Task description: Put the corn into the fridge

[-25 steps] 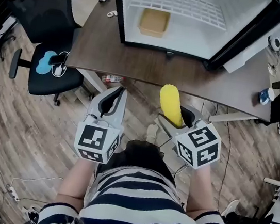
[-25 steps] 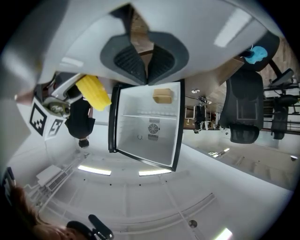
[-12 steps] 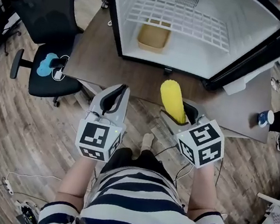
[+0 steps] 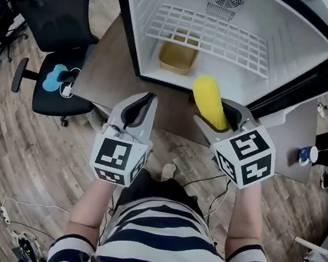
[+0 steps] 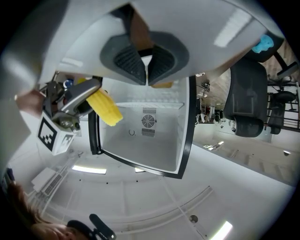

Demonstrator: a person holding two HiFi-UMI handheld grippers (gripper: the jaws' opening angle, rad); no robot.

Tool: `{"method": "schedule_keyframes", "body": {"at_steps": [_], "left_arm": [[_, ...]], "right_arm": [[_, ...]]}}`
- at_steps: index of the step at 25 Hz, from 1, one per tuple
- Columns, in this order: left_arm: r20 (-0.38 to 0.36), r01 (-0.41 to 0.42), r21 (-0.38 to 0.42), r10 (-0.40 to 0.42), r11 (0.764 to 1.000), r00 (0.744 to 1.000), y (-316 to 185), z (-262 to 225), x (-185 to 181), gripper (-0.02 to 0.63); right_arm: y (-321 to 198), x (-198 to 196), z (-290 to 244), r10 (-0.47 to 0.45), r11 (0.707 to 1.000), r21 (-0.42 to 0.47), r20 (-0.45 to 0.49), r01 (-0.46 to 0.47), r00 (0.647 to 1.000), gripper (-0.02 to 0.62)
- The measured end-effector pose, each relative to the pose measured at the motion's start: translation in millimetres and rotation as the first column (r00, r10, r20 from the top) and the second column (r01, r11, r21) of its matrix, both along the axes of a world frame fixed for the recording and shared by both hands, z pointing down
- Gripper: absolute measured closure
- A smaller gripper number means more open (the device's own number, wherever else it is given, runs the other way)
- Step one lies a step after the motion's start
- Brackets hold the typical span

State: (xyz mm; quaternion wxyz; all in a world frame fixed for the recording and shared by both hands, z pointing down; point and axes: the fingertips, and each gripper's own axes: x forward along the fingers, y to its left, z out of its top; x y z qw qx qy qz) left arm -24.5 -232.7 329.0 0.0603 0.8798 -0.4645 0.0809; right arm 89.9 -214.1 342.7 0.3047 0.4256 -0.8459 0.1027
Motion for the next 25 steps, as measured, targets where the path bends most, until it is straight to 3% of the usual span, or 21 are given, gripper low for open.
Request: {"method": "schedule_keyframes", "body": {"at_steps": [12, 25], "left_arm": [[-0.025, 0.061, 0.064, -0.06, 0.996, 0.998, -43, -22, 11, 0.606], [-0.042, 0.113, 0.07, -0.11, 0.991, 0.993, -68, -19, 16, 0.606]], "right_arm": [[-73, 7, -44, -0.078, 0.986, 0.131, -0.151, 0.099, 0.985, 0.351], [-137, 24, -72, -0.057, 0.966, 0.225, -0.295, 0.127, 0.954, 0.351]]}}
